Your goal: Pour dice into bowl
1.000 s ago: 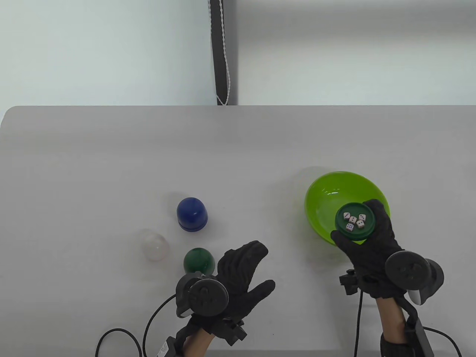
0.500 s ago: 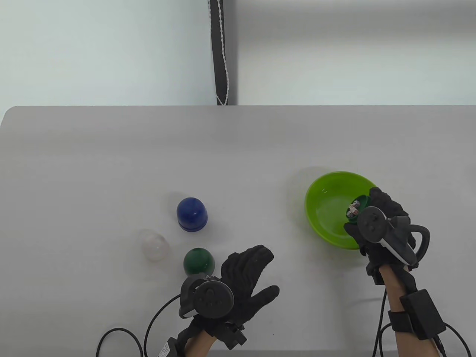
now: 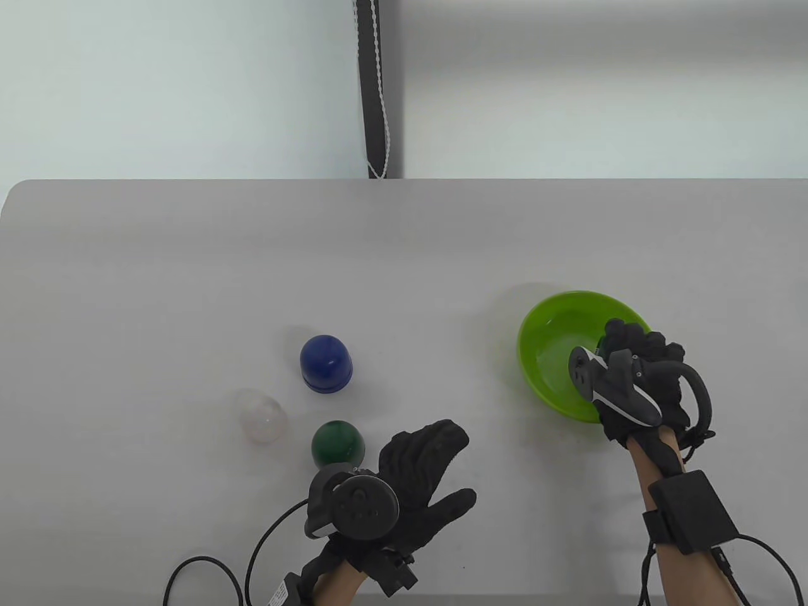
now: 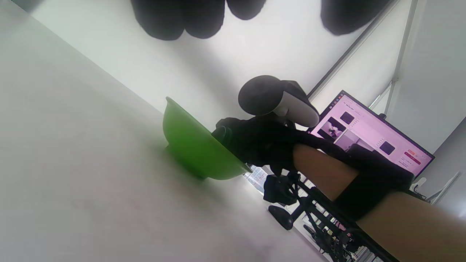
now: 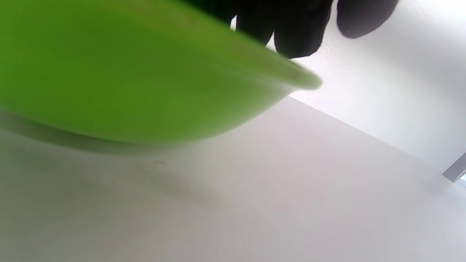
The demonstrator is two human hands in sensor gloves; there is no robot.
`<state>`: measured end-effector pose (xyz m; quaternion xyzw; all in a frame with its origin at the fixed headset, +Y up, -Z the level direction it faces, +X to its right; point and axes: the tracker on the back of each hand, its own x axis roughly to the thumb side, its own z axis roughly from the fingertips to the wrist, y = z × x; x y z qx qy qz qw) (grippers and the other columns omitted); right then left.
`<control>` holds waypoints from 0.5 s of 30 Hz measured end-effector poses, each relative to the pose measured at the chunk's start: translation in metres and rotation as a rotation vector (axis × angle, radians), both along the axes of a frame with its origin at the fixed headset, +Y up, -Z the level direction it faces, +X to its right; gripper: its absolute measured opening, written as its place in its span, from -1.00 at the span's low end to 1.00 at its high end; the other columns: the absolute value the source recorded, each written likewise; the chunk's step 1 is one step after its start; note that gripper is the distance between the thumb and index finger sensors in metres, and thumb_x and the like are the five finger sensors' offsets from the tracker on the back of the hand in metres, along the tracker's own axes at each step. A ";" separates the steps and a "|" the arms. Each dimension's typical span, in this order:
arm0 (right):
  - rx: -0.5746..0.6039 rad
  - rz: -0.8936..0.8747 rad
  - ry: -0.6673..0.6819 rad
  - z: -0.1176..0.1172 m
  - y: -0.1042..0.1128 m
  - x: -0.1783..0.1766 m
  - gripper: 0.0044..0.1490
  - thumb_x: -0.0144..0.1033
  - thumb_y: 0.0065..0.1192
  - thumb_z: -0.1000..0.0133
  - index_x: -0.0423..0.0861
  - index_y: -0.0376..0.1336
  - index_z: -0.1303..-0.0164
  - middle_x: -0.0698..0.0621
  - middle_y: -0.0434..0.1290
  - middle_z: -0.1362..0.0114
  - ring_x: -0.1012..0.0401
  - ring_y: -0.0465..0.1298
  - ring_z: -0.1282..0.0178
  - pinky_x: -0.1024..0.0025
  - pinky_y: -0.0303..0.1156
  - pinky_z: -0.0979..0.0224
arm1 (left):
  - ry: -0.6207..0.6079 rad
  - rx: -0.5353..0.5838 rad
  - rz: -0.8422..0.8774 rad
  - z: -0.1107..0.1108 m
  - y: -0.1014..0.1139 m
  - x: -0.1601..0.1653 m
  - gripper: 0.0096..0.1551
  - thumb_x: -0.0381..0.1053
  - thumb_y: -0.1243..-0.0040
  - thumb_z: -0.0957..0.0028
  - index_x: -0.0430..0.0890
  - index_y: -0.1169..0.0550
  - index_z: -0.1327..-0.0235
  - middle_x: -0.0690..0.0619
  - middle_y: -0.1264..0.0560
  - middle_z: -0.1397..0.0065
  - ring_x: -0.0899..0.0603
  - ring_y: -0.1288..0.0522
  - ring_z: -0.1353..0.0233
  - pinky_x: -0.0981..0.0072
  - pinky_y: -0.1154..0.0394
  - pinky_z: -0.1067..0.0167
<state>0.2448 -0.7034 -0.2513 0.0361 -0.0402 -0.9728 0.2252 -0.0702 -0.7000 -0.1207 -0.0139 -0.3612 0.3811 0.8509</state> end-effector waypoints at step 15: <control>-0.013 0.073 0.012 0.000 -0.003 0.002 0.47 0.16 0.60 0.16 -0.26 -0.15 -0.68 -0.28 0.20 -0.67 -0.26 0.32 -0.58 -0.35 0.24 -0.47 | -0.020 -0.016 -0.010 0.001 0.000 0.001 0.00 0.28 0.00 -0.27 -0.32 -0.03 -0.70 -0.47 -0.11 -0.68 -0.57 -0.16 -0.59 -0.70 0.02 -0.30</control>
